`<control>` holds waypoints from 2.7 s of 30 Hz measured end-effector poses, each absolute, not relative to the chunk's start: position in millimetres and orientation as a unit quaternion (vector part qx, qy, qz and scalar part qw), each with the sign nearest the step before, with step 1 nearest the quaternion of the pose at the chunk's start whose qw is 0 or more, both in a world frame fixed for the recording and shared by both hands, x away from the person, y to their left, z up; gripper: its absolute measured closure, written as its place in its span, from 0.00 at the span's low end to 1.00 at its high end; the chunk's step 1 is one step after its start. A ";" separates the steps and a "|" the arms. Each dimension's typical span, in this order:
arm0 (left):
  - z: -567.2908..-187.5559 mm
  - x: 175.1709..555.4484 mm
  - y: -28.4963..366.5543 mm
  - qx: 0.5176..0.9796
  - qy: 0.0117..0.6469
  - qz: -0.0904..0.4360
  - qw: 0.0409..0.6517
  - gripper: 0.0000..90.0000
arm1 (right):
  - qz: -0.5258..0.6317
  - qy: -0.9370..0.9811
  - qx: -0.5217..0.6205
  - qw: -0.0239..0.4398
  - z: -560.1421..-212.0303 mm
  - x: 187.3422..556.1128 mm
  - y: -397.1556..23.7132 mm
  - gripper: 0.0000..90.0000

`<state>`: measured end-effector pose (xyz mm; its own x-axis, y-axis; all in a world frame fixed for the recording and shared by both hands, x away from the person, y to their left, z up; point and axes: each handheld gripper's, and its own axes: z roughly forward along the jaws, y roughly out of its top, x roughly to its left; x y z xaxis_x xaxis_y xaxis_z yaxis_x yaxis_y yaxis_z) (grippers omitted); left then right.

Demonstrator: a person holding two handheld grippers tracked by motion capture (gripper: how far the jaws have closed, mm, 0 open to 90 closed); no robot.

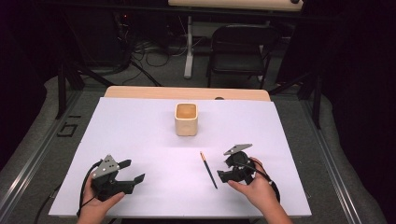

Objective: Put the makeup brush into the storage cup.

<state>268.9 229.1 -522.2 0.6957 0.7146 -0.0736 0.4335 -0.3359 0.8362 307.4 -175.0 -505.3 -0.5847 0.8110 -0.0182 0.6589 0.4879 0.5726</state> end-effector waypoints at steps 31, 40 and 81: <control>-522.9 269.5 228.8 0.805 0.357 0.155 0.449 0.27 | 0.240 0.856 0.448 0.093 -503.7 327.9 -155.9 0.38; -523.2 269.7 228.7 0.805 0.357 0.153 0.449 0.27 | 0.231 0.860 0.445 0.092 -503.3 334.8 -143.2 0.41; -523.7 270.0 228.4 0.807 0.355 0.153 0.446 0.27 | 0.168 0.876 0.447 0.062 -508.8 363.9 -124.9 0.47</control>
<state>270.0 228.4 -523.7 0.7014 0.7093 -0.0703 0.4366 -0.3496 0.8290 363.9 -124.9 -508.8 -0.5925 0.8045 0.0414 0.7626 0.5435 0.3508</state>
